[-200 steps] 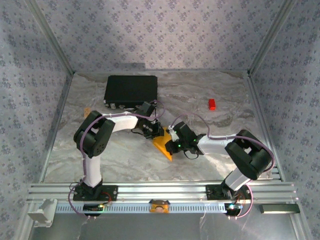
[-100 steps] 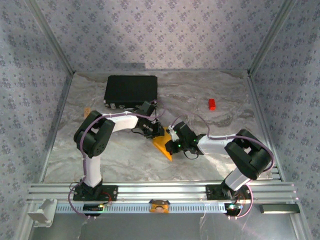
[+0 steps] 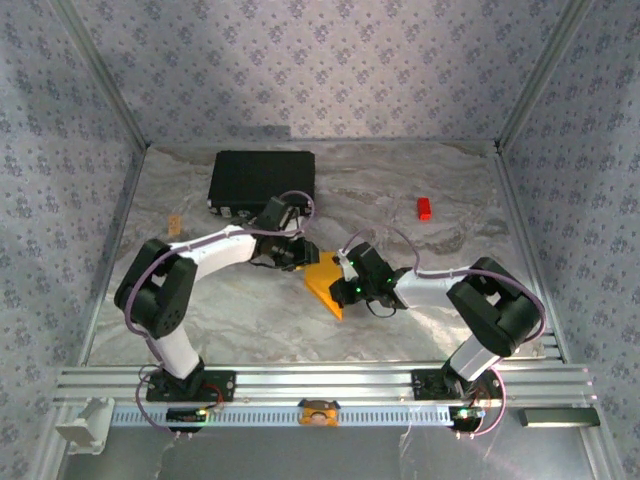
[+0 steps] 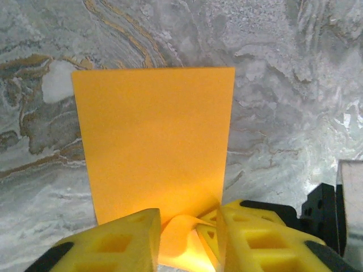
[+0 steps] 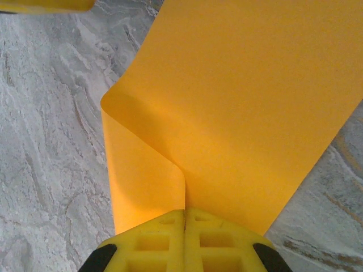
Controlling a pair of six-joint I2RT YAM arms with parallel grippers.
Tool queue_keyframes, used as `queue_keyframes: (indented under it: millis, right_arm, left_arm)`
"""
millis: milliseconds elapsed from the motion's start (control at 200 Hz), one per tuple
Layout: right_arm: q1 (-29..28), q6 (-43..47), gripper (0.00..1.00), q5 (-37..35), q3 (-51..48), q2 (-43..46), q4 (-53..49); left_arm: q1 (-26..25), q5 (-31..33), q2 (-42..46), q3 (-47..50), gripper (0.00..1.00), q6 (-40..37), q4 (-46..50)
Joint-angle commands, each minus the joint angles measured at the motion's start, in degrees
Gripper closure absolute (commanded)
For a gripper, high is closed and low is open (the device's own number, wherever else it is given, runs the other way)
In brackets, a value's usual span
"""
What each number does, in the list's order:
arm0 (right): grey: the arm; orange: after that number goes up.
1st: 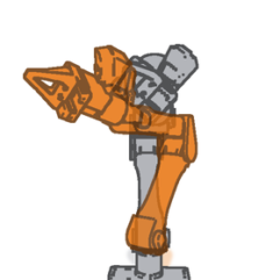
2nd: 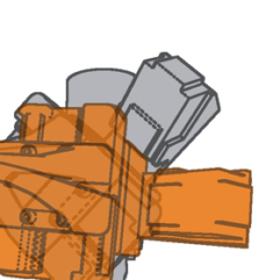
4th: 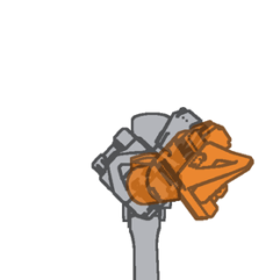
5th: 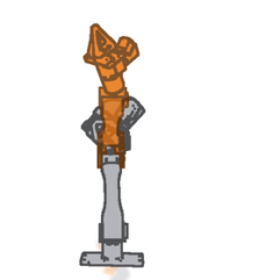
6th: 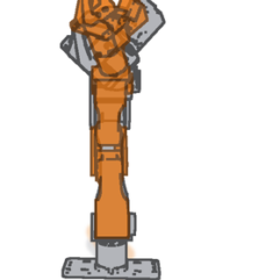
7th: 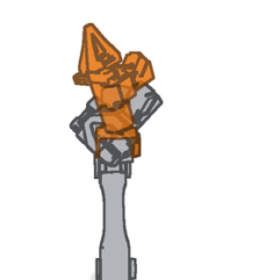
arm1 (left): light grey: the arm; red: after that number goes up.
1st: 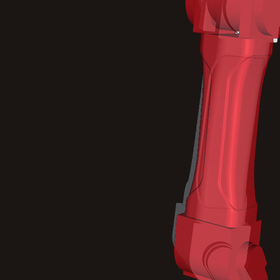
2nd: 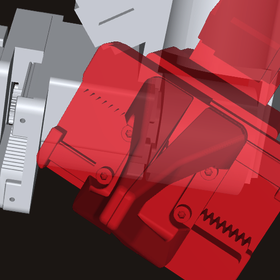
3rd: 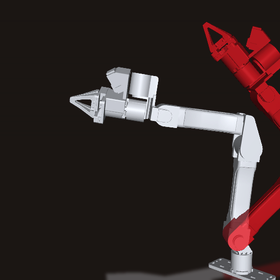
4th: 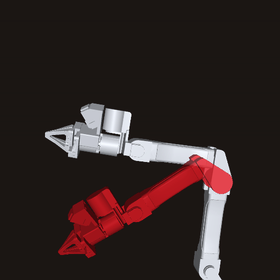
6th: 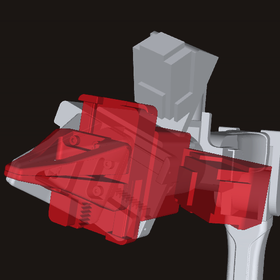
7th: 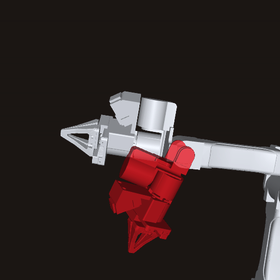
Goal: Fold a paper plane with a square sheet of paper (pick it up from the middle)
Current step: Third fold the triangle at the center of the table.
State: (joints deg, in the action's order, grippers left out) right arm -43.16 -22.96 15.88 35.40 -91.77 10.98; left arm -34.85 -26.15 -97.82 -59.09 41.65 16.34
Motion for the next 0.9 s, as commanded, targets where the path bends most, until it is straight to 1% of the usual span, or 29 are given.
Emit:
queue_keyframes:
  millis: [0, 115, 230, 310, 455, 630, 894]
  right_arm:
    - [0.44, -0.72, 1.00, -0.49, 0.15, -1.75, -1.10]
    - [0.54, -0.90, 1.00, -0.93, 0.33, -1.93, -1.22]
    - [0.54, -1.11, 1.00, -1.03, 0.13, -1.95, -1.08]
    - [0.58, -1.16, 1.00, -1.13, 0.17, -1.95, -1.25]
    - [0.59, -1.30, 1.00, -1.66, -0.27, -1.65, -1.23]
    - [0.57, -1.27, 1.00, -1.41, -0.06, -1.93, -1.32]
    - [0.71, -1.09, 1.00, -1.97, -0.62, -1.49, -1.66]
  left_arm:
    - [-1.33, -1.89, 2.32, 3.14, 0.75, 2.09, -2.33]
    - [-3.64, -4.00, 3.29, 6.37, 0.90, 4.92, -6.33]
    - [-4.93, -6.96, 2.70, 10.64, 1.00, 10.32, -15.43]
    - [-5.03, -7.68, 2.90, 12.48, 1.00, 12.69, -18.84]
    - [-4.84, -6.11, 4.35, 13.47, 1.00, 12.93, -18.04]
    - [-4.86, -7.29, 3.31, 14.78, 1.00, 14.51, -20.79]
    - [-4.87, -7.20, 1.40, 15.08, 1.00, 14.35, -21.24]
